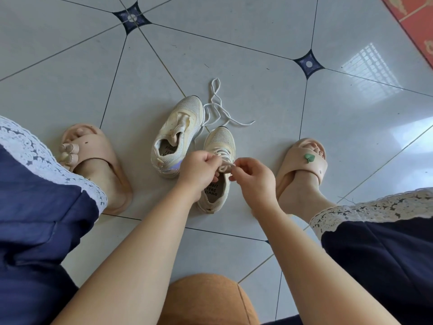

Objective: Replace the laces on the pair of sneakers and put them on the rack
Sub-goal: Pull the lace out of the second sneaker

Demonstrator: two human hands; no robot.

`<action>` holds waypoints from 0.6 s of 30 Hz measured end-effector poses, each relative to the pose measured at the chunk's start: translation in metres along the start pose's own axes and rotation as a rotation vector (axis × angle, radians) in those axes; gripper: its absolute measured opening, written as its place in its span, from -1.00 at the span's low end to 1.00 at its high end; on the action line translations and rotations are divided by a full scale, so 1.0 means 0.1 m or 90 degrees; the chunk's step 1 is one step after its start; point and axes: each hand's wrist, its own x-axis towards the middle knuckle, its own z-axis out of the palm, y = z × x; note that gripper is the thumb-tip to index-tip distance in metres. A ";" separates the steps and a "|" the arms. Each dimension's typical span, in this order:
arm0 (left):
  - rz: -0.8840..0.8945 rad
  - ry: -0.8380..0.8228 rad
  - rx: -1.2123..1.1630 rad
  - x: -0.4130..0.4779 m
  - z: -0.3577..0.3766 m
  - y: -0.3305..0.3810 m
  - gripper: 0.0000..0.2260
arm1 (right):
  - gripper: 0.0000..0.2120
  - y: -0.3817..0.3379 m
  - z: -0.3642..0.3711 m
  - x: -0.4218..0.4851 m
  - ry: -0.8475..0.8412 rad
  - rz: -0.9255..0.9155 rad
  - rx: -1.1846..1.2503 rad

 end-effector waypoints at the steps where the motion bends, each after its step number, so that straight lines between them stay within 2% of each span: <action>1: -0.068 0.014 -0.102 -0.01 0.02 -0.01 -0.82 | -0.83 -0.01 0.02 -0.02 -0.020 0.061 0.107; 3: -0.146 0.003 -0.242 -0.02 0.03 0.00 -0.86 | -0.79 -0.02 0.02 -0.03 -0.045 0.139 0.282; 4: -0.150 -0.022 -0.255 -0.02 0.02 0.00 -0.88 | -0.81 -0.02 -0.01 -0.02 -0.055 0.140 0.295; 6: -0.115 -0.062 -0.194 -0.01 -0.02 -0.01 -0.90 | -0.91 -0.01 -0.07 0.01 -0.077 0.079 0.153; 8: -0.045 -0.065 -0.069 0.01 -0.06 -0.03 -0.90 | -0.94 -0.01 -0.09 0.04 -0.082 0.016 0.025; 14: 0.179 -0.047 0.231 -0.05 -0.05 -0.02 -0.92 | -0.86 0.01 -0.06 0.05 -0.055 -0.108 -0.132; 16: 0.141 -0.029 0.180 -0.04 -0.03 -0.03 -0.90 | -0.83 0.02 -0.05 0.05 -0.051 -0.121 -0.174; 18: 0.006 0.015 -0.048 -0.03 -0.01 -0.02 -0.90 | -0.87 0.05 -0.04 0.07 -0.031 -0.041 -0.092</action>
